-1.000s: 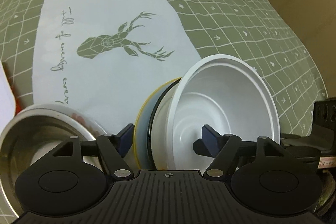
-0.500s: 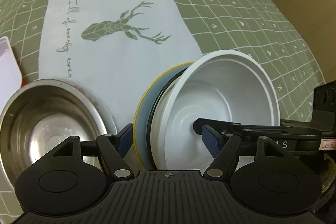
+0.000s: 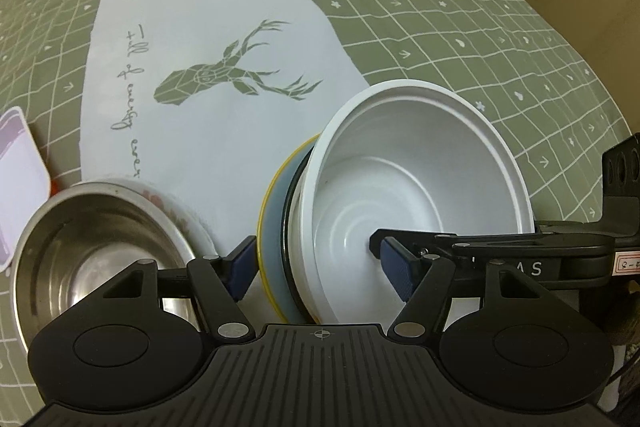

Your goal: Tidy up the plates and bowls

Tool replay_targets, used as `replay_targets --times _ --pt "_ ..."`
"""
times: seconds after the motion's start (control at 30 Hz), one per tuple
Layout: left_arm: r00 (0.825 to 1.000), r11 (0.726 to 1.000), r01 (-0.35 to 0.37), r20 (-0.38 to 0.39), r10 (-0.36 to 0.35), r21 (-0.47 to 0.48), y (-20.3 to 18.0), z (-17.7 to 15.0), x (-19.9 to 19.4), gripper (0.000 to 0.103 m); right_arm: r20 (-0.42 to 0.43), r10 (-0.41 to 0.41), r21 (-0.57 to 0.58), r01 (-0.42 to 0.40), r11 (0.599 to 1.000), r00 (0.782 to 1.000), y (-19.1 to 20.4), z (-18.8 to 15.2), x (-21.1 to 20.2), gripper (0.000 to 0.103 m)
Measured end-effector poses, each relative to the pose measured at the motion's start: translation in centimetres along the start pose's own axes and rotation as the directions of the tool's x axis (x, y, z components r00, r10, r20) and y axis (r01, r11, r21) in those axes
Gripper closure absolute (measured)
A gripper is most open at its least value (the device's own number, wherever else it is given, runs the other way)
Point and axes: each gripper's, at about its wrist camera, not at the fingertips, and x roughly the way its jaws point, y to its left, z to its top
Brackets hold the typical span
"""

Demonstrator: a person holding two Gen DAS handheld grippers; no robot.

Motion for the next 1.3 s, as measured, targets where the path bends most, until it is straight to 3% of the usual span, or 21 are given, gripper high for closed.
replay_targets --times 0.6,1.3 --pt "1.000 1.000 -0.001 -0.004 0.001 -0.014 0.1 -0.2 -0.1 0.033 -0.051 -0.011 -0.002 0.011 1.000 0.999 0.6 -0.6 0.5 0.043" --pt "0.999 1.000 0.002 -0.034 -0.003 -0.031 -0.1 -0.8 -0.4 0.033 -0.053 -0.005 -0.005 0.005 1.000 0.999 0.3 -0.7 0.2 0.041"
